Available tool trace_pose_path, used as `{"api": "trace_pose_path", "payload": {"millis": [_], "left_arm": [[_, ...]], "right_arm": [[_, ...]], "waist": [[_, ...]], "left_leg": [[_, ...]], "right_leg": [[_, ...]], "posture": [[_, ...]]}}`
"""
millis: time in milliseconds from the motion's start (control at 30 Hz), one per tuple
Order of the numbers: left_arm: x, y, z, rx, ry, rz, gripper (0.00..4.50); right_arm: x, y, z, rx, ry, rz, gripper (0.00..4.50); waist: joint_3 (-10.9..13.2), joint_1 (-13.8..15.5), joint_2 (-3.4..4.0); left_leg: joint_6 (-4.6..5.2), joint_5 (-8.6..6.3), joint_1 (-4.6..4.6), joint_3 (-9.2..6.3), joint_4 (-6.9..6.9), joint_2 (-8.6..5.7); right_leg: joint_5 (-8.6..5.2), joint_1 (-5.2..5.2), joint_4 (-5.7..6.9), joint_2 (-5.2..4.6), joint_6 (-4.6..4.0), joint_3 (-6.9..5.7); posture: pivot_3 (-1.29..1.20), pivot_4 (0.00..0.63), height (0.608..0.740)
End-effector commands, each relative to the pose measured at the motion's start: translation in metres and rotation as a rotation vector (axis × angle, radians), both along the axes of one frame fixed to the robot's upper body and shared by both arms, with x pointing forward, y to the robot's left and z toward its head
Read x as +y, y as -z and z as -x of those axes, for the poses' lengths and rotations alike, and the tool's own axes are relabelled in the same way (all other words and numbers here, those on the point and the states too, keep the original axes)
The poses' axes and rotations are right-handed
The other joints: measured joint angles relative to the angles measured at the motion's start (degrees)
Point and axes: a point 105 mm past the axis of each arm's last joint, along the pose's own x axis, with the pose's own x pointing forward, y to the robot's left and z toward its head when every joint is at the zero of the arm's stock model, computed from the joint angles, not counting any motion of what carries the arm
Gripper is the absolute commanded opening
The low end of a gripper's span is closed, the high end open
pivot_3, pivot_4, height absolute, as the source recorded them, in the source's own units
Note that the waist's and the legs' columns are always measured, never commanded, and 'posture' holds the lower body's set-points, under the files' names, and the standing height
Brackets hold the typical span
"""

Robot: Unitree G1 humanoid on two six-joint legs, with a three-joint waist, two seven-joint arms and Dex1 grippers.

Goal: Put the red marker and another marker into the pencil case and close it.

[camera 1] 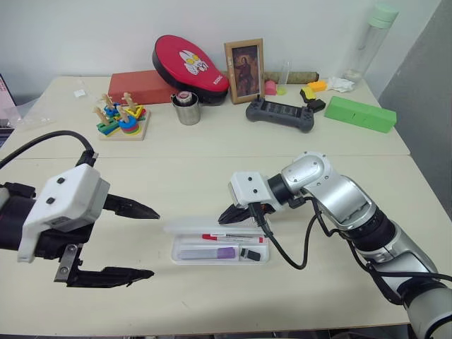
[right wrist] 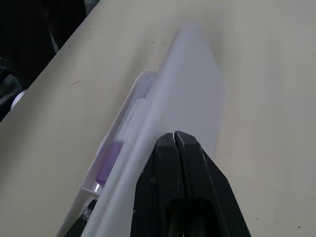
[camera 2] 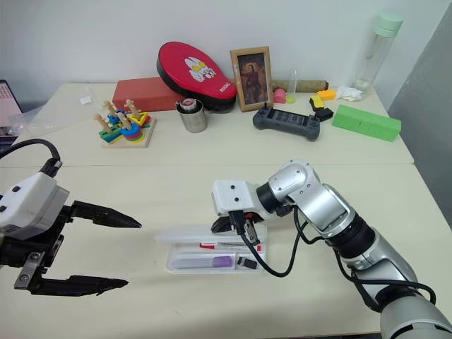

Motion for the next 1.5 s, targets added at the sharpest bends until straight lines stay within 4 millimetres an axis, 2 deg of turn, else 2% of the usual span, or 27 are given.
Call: {"api": "trace_pose_path", "payload": {"millis": [33,300,833,1233,1367,1500], "left_arm": [[0.002,-0.004,-0.003,-0.024,0.0,-0.018,4.5],[0.005,-0.007,-0.005,-0.035,-0.018,-0.022,4.5],[0.012,-0.008,-0.007,-0.04,-0.037,-0.05,4.5],[0.016,-0.013,-0.009,-0.055,-0.051,-0.069,4.5],[0.016,-0.014,-0.009,-0.057,-0.055,-0.07,4.5],[0.015,-0.011,-0.009,-0.057,-0.064,-0.054,4.5]], "right_arm": [[0.001,0.011,-0.002,0.006,0.023,0.013,0.01],[0.001,0.024,-0.001,0.036,0.04,0.032,0.01],[-0.008,0.043,0.018,0.139,0.018,0.1,0.01],[-0.002,0.072,0.006,0.159,0.098,0.138,0.01],[-0.001,0.069,0.005,0.159,0.097,0.118,0.01],[0.002,0.04,0.001,0.168,0.107,0.033,0.01]], "waist": [[0.0,-0.01,0.0],[0.0,-0.01,0.0],[0.0,0.01,0.0],[-0.02,-0.09,-0.03],[-0.03,-0.09,-0.03],[-0.02,-0.07,-0.03]], "left_leg": [[0.0,0.0,0.0,0.0,-0.01,0.0],[0.0,0.0,-0.08,0.0,-0.01,0.0],[0.0,0.0,-0.08,0.0,0.0,0.0],[0.0,0.0,-0.05,0.0,0.0,0.02],[0.0,0.01,-0.02,-0.01,0.01,0.02],[0.0,0.01,-0.01,-0.01,0.02,0.03]], "right_leg": [[0.0,0.0,0.0,0.0,0.0,0.0],[0.0,-0.11,0.01,0.0,0.0,0.0],[0.0,-0.1,0.02,0.0,0.0,0.0],[0.0,-0.08,0.04,0.02,0.0,0.0],[0.0,-0.06,0.05,0.03,0.0,0.0],[0.0,-0.04,0.07,0.03,0.0,0.0]], "posture": [[0.0,0.15,0.74],[0.0,0.15,0.74],[0.0,0.15,0.74],[0.0,0.15,0.74],[0.0,0.15,0.74],[0.0,0.15,0.74]]}}
